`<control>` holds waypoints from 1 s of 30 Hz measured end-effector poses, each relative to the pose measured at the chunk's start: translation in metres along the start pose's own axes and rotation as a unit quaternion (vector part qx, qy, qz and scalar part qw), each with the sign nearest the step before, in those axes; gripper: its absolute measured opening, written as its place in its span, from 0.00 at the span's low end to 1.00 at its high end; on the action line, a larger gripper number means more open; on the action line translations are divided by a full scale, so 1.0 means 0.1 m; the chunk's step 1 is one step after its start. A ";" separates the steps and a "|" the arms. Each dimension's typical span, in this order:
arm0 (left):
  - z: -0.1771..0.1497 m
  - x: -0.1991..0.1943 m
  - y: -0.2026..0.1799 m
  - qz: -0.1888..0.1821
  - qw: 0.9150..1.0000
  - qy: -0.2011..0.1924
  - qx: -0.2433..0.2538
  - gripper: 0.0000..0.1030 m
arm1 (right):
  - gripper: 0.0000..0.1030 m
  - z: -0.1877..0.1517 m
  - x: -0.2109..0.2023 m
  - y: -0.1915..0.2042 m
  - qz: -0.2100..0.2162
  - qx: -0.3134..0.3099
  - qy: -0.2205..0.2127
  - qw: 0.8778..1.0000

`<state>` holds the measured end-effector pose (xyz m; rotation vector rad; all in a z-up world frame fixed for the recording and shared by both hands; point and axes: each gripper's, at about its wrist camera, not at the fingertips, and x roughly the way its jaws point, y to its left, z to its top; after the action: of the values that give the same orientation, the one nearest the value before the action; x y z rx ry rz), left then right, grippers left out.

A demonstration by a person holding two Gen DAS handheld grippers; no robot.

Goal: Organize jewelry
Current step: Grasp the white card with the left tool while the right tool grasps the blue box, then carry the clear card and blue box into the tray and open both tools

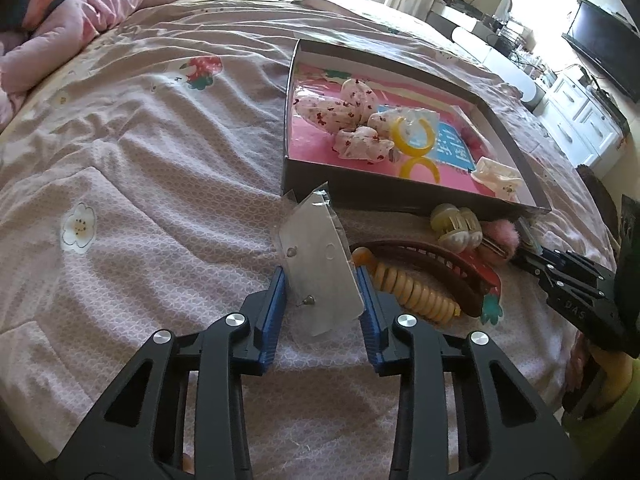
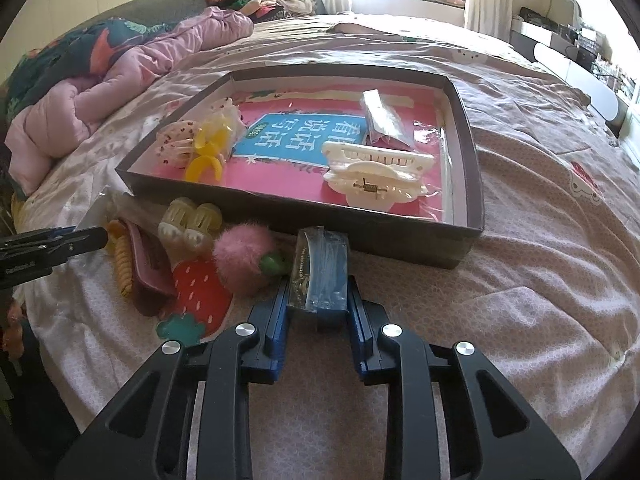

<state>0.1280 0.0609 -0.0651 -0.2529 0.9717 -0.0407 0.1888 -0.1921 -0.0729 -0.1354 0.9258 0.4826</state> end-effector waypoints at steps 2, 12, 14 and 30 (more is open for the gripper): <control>-0.01 -0.02 -0.01 -0.002 1.000 -0.002 0.001 0.25 | 0.24 -0.02 -0.04 -0.01 0.002 0.001 -0.003 1.000; -0.07 -0.23 -0.18 -0.015 0.999 -0.019 0.027 0.24 | 0.24 -0.14 -0.31 0.04 0.017 0.000 -0.012 1.000; -0.08 -0.27 -0.23 -0.020 0.999 -0.021 0.033 0.24 | 0.24 -0.16 -0.37 0.06 0.019 -0.002 -0.014 1.000; 0.06 -0.42 -0.72 -0.049 0.995 -0.038 0.078 0.24 | 0.24 -0.20 -0.74 0.02 0.027 -0.003 -0.036 0.999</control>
<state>0.1144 -0.0018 -0.0114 -0.1569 0.8751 -0.1941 0.1355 -0.2216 -0.0258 -0.0983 0.8585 0.5364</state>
